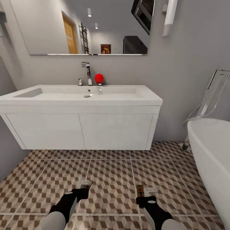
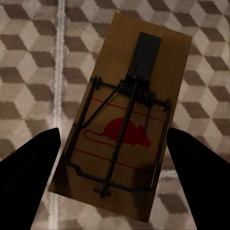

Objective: Take the four mousetraps from the cabinet in the bathroom and place them on the bathroom floor. Make sure all four end up on the same floor surface, and ensure that at least two of them are either under or directly next to the same bathroom sink.

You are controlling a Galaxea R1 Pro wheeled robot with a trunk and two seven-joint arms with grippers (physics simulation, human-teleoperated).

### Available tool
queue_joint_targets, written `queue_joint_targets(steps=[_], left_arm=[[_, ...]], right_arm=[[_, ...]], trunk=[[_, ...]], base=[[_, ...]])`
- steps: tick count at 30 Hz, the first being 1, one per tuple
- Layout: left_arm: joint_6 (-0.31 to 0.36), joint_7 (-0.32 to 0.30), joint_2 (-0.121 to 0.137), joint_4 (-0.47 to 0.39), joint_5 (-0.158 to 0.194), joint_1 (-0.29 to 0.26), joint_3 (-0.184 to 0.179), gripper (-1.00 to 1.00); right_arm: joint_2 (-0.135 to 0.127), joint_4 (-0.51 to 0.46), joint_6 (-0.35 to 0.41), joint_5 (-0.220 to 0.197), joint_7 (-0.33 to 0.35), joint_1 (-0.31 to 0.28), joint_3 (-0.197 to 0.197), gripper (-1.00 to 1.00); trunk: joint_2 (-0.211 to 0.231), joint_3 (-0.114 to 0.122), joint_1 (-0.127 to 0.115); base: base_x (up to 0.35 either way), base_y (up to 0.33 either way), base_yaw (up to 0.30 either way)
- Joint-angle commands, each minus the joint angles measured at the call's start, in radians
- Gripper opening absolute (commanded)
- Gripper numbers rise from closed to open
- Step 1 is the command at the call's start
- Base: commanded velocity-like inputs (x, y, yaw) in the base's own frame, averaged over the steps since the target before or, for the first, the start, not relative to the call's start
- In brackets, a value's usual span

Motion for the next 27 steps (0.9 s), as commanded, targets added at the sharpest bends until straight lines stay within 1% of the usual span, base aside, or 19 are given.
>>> queue_joint_targets(steps=[1, 4, 9, 12, 19, 27], left_arm=[[0.005, -0.009, -0.001, -0.004, -0.007, -0.001, 0.008, -1.00], [0.005, -0.009, -0.001, -0.006, -0.005, -0.001, 0.008, -1.00], [0.007, -0.016, -0.001, -0.047, 0.000, -0.001, 0.011, -1.00], [0.008, -0.018, -0.002, -0.063, 0.001, -0.001, 0.011, -1.00], [0.010, -0.019, -0.004, -0.071, 0.001, -0.001, 0.011, -1.00], [0.011, -0.013, -0.005, -0.072, 0.001, -0.001, 0.011, -1.00]], right_arm=[[0.001, -0.003, 0.004, 0.008, 0.000, 0.000, -0.006, -1.00], [0.001, -0.003, 0.003, 0.008, 0.001, 0.000, -0.006, -1.00], [0.001, -0.003, 0.005, 0.009, -0.004, 0.000, -0.007, -1.00], [0.002, -0.003, 0.005, 0.009, -0.004, 0.000, -0.007, -1.00], [0.003, -0.003, 0.006, 0.009, -0.005, 0.000, -0.008, -1.00], [0.002, -0.015, 0.009, 0.011, -0.006, 0.000, -0.009, -1.00]], trunk=[[-0.001, -0.005, 0.000], [-0.001, -0.017, 0.002], [-0.003, -0.036, 0.004], [-0.003, -0.036, 0.004], [-0.003, -0.036, 0.004], [-0.004, -0.067, 0.007]], base=[[0.000, 0.000, 0.000], [0.000, 0.000, 0.000], [0.000, 0.000, 0.000], [0.000, 0.000, 0.000], [0.000, 0.000, 0.000], [0.000, 0.000, 0.000]])
